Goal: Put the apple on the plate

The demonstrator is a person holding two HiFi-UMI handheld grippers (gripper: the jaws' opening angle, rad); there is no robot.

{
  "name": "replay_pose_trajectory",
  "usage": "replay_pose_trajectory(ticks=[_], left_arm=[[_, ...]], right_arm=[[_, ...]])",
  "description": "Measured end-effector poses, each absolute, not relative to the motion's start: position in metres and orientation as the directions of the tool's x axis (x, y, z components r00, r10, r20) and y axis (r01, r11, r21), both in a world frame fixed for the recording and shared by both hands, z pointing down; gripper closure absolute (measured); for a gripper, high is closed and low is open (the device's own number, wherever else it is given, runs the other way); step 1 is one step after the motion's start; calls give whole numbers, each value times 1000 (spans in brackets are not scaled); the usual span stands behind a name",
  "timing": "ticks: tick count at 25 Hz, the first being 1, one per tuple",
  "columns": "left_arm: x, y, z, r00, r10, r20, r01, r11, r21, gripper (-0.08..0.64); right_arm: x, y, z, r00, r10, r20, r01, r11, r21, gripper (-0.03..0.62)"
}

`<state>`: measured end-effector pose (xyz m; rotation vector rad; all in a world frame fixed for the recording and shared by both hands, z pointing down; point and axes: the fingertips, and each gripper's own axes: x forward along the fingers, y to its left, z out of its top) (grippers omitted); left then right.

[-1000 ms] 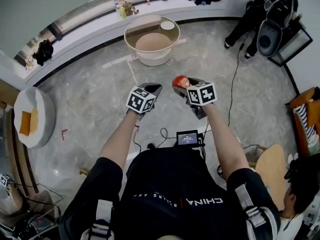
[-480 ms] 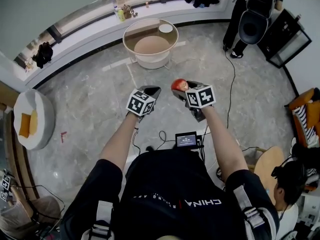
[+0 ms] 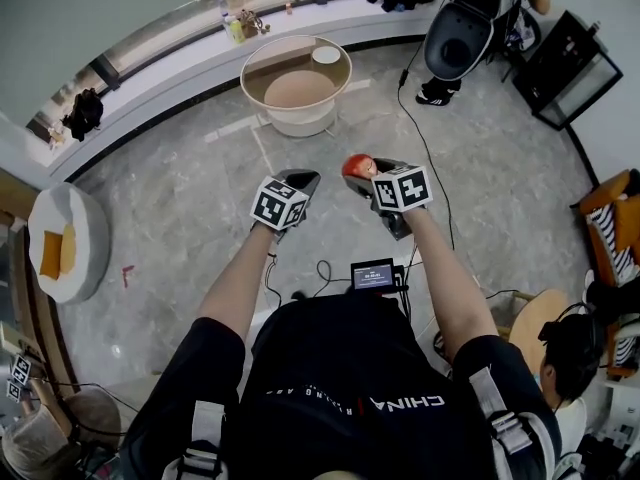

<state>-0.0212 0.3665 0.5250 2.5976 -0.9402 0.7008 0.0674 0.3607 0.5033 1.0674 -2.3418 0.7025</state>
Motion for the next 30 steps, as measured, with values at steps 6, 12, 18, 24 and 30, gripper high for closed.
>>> replay_pose_trajectory(ticks=[6,12,18,24,30], left_arm=[[0,363,523,652,-528,544,-672,-735,91,541],[-1,351,520,597,-595,539,-727,-685,49,541],[-1,303,545,582,-584,566,-740,-669,70,541],[-16,191,565,611,-608,508,-760,-631,158,541],[-60,60,578,656,-542,526,-715,-669,203,541]], right_arm=[[94,357,500,-585,-546,599,-786,564,-253,225],[108,348,509,-574,-547,610,-794,555,-249,225],[107,309,531,-597,-521,610,-777,564,-278,225],[96,214,559,-579,-513,633,-793,536,-291,225],[60,80,559,-530,-533,660,-829,488,-272,225]])
